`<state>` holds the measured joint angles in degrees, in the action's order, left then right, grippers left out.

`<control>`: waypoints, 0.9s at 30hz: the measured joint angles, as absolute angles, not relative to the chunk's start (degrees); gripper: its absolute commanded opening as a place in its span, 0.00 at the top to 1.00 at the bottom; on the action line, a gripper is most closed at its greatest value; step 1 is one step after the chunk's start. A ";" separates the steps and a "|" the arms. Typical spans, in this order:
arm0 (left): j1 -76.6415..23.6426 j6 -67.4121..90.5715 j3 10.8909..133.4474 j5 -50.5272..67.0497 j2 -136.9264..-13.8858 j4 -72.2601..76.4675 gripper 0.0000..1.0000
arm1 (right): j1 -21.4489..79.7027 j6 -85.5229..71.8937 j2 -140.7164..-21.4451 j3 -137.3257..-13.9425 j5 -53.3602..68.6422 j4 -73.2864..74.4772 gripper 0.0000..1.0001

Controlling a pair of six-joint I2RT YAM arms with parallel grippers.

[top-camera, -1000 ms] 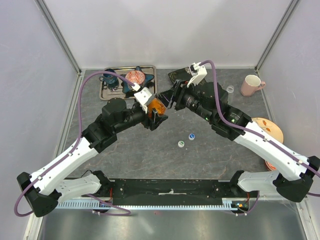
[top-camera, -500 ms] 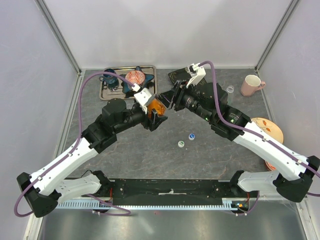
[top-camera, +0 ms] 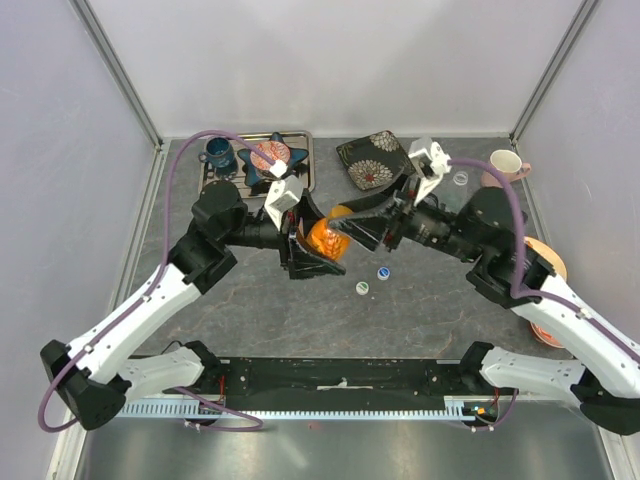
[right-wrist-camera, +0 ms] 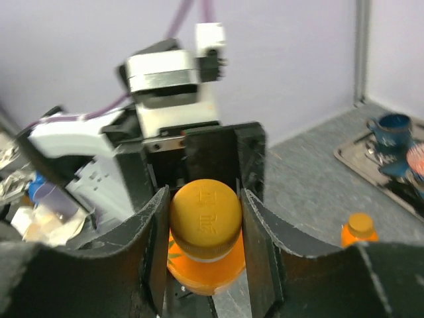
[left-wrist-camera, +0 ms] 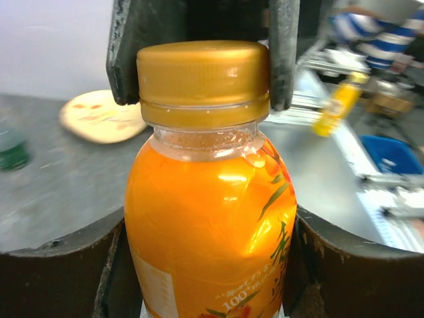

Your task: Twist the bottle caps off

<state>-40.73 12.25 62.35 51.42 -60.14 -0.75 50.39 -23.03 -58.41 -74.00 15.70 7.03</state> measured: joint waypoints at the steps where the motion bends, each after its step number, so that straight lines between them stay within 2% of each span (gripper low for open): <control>1: -40.73 15.66 62.50 55.99 -61.30 2.92 0.56 | 50.35 -22.13 -57.41 -73.69 18.06 6.17 1.00; 5: -40.86 30.28 62.26 69.63 -65.08 20.53 0.56 | 49.95 -20.18 -56.53 -73.63 28.36 2.22 1.00; 12: -41.50 52.05 60.99 81.36 -70.52 48.14 0.57 | 49.71 -12.47 -57.06 -74.37 41.56 0.36 1.00; 22: -41.50 66.61 60.95 89.62 -77.03 67.48 0.57 | 49.32 -1.69 -57.04 -73.21 46.96 5.43 0.99; 23: -41.47 66.76 60.93 89.65 -77.10 67.64 0.57 | 49.28 -1.67 -56.95 -73.23 46.83 5.63 0.86; 24: -41.43 66.83 60.93 89.62 -77.10 67.33 0.57 | 49.28 -1.72 -56.84 -73.30 46.50 5.85 0.62; 25: -41.34 66.46 60.93 89.62 -76.97 66.59 0.57 | 49.28 -2.02 -56.66 -73.56 45.63 6.39 0.47; 27: -40.77 63.72 60.93 89.47 -76.07 61.30 0.57 | 49.36 -3.05 -56.29 -74.35 43.20 8.21 0.31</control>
<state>-40.77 63.72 60.93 89.47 -76.07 61.30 49.36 -3.05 -56.29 -74.35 43.20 8.21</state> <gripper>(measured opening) 0.703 0.511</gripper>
